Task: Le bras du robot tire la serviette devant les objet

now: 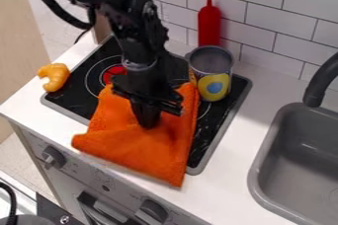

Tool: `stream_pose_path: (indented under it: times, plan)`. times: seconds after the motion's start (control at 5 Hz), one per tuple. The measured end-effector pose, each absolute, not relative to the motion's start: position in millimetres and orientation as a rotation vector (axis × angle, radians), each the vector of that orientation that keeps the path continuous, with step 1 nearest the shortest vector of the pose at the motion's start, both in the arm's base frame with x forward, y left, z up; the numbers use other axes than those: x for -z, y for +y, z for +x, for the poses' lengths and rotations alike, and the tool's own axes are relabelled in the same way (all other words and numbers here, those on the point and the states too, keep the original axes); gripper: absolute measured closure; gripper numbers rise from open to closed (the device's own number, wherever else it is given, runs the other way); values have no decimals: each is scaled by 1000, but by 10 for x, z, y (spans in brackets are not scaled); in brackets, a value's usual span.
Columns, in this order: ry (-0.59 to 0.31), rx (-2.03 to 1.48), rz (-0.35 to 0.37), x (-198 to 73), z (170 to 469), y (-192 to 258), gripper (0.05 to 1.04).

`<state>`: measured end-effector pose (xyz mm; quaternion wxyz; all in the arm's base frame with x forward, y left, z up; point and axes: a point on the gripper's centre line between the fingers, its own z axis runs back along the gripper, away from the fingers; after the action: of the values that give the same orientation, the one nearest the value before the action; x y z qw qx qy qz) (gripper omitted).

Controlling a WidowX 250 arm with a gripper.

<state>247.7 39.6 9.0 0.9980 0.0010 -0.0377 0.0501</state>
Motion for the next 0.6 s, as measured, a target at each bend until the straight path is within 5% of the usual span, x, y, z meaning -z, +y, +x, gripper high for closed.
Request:
stream_pose_path:
  times: [0.6]
  plan:
    - [3,-77,-97,-622,2431,502,1031]
